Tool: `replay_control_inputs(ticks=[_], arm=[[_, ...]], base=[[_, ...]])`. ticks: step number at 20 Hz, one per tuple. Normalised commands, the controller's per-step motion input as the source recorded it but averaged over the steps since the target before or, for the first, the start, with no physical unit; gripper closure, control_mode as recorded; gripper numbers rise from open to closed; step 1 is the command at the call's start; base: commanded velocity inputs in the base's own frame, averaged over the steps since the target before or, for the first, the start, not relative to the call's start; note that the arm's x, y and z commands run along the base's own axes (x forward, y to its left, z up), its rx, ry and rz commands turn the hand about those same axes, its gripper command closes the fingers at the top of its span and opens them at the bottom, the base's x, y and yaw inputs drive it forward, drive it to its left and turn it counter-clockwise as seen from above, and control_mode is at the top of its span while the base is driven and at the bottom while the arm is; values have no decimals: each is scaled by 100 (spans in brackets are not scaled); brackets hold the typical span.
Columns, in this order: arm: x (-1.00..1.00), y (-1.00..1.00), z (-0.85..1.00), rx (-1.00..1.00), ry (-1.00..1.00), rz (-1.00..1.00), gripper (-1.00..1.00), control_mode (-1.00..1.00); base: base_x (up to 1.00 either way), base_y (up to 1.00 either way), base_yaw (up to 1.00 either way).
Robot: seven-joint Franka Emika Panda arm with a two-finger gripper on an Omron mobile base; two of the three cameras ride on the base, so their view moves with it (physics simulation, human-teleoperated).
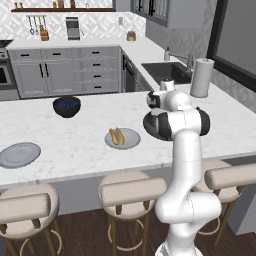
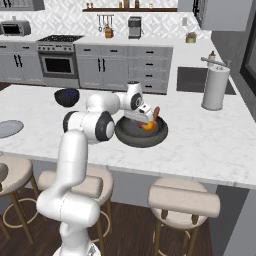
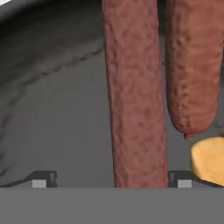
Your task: Place one bun and one sausage from the bowl on each plate.
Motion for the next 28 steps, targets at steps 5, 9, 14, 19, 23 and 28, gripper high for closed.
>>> replay_control_inputs(ticks=[5,9,14,19,23,28], arm=[[-5,0,-35,9,0,-10,100,-100],[-3,0,-8,5,-1,-5,100,-100],[-3,24,31,-1,-3,7,100,-100],[-29,91,67,-6,-14,26,100,-100],[-70,100,34,-5,-17,37,100,-100],[-83,100,0,0,-14,38,100,-100]], base=[[0,0,0],[0,0,0],[0,0,0],[0,0,0],[0,0,0],[0,0,0]])
